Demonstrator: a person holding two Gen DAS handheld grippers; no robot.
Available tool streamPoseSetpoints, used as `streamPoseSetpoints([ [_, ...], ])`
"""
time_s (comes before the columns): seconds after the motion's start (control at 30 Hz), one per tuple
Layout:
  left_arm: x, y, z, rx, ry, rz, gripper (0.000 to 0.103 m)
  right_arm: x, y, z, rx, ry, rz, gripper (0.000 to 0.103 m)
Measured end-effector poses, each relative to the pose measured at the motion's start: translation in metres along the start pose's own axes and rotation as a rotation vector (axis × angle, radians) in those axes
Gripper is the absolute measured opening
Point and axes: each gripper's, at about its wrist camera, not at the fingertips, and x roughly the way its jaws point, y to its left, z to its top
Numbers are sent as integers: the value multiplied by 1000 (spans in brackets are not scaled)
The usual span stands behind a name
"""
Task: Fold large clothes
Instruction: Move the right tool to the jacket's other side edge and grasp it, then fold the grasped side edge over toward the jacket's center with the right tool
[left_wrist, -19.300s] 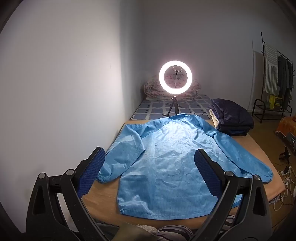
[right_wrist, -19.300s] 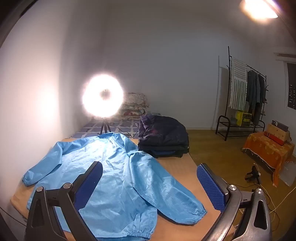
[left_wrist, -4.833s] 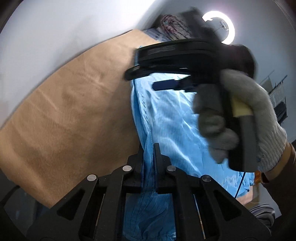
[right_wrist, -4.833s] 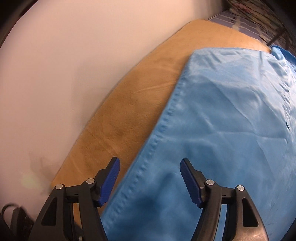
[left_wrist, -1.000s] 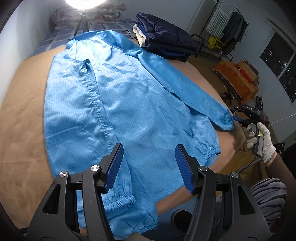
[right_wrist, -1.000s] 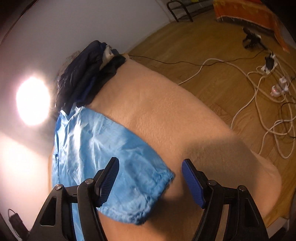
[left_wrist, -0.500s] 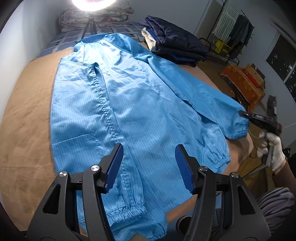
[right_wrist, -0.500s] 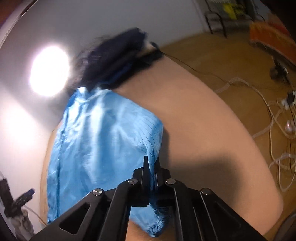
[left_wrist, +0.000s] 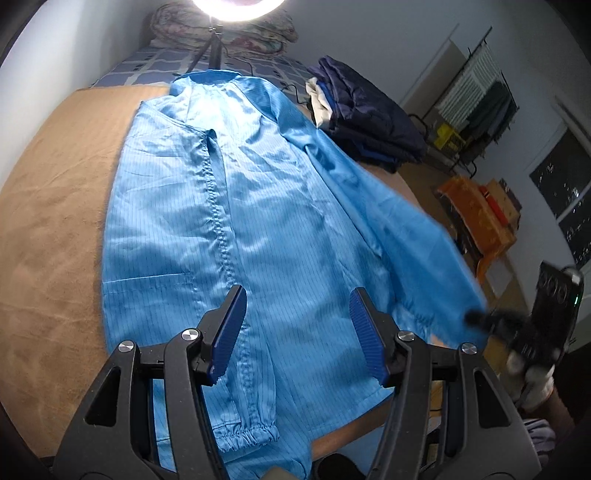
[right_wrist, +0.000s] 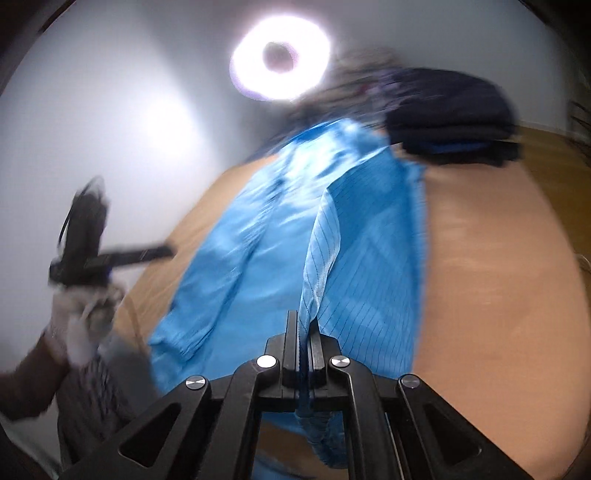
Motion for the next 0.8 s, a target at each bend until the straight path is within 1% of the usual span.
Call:
streamPoseSetpoints([
  [0.13,-2,5,0,-14,-3,6,60,30,28,-8,-86,119,70,0],
  [0.2,-1,7,0,-24,3,3,60,45,44,-16,-151,189,109,0],
  [0.3,0,8,-2,-35,14,-2,60,66,59,-29,-212,275,131,0],
  [0.4,5,6,-4,-24,28,6,60,79,62,-36,-231,327,163,1],
  [0.5,10,0,-9,0,50,16,60,78,64,-39,-237,355,233,10],
  [0.53,12,-2,-11,10,57,21,60,75,65,-38,-236,351,240,31],
  [0.57,15,-5,-14,19,70,24,60,68,63,-36,-228,330,252,39],
  [0.63,19,-10,-20,31,98,17,60,55,54,-31,-190,289,286,40],
  [0.7,23,-16,-28,40,121,1,60,43,38,-24,-139,244,301,41],
  [0.77,26,-23,-38,53,143,-9,60,34,17,-16,-88,200,268,45],
  [0.8,28,-27,-45,57,155,-13,60,32,5,-12,-57,180,245,46],
])
